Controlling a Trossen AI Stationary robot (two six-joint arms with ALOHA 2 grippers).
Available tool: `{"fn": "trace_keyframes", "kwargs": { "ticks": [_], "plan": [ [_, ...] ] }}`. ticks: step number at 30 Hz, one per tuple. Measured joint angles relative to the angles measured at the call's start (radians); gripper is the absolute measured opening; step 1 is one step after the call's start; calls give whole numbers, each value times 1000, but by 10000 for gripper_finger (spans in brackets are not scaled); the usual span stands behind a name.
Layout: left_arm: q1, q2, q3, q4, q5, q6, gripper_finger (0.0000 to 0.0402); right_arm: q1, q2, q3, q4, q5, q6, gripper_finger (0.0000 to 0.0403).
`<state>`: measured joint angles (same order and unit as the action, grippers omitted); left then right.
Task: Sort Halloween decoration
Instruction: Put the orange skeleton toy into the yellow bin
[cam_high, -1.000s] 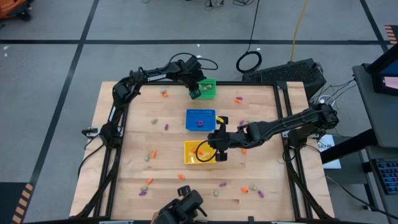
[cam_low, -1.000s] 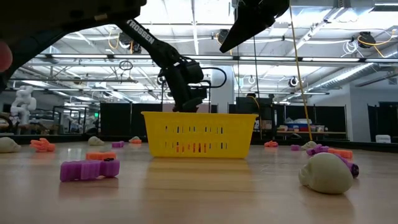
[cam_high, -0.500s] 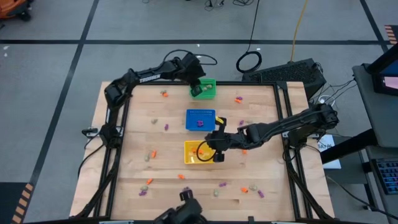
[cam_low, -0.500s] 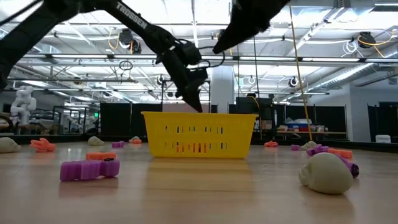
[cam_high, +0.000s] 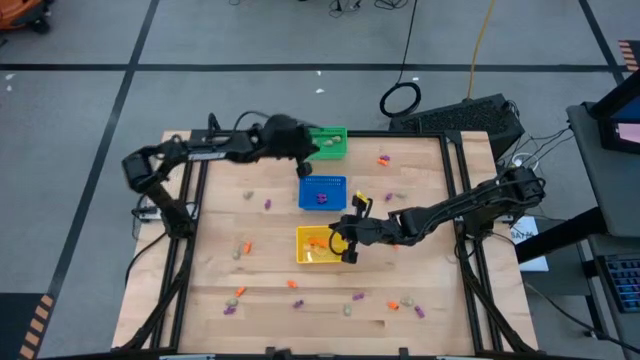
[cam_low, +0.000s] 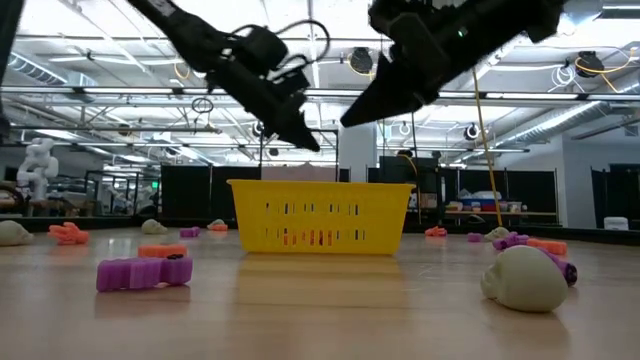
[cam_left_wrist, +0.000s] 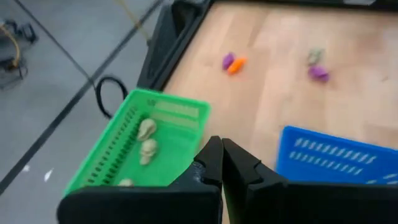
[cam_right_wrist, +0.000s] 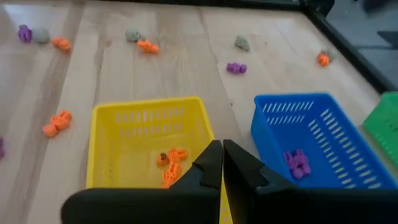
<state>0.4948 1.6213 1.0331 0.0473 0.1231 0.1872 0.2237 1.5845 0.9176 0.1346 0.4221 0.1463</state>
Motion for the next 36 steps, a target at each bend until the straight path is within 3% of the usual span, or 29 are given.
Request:
{"fn": "trace_keyframes", "kwargs": {
  "ticks": [10,19,27,31,36],
  "plan": [
    [-175,-281,-407,349,-25,-77,1,62,-1,-37,-7,-6,108,3],
    [-383,-397,-643,541,-27,-76,1,128,-4,-37,-15,-8,142,24],
    [-611,-425,-678,458,-2,-86,1,138,-4,-37,-18,-8,129,38],
    [-714,-432,-635,295,-11,-213,2,138,-4,-37,-19,-8,105,24],
    [-859,-431,-543,9,-131,-322,2,139,-4,-37,-19,-17,72,3]
  ]
}}
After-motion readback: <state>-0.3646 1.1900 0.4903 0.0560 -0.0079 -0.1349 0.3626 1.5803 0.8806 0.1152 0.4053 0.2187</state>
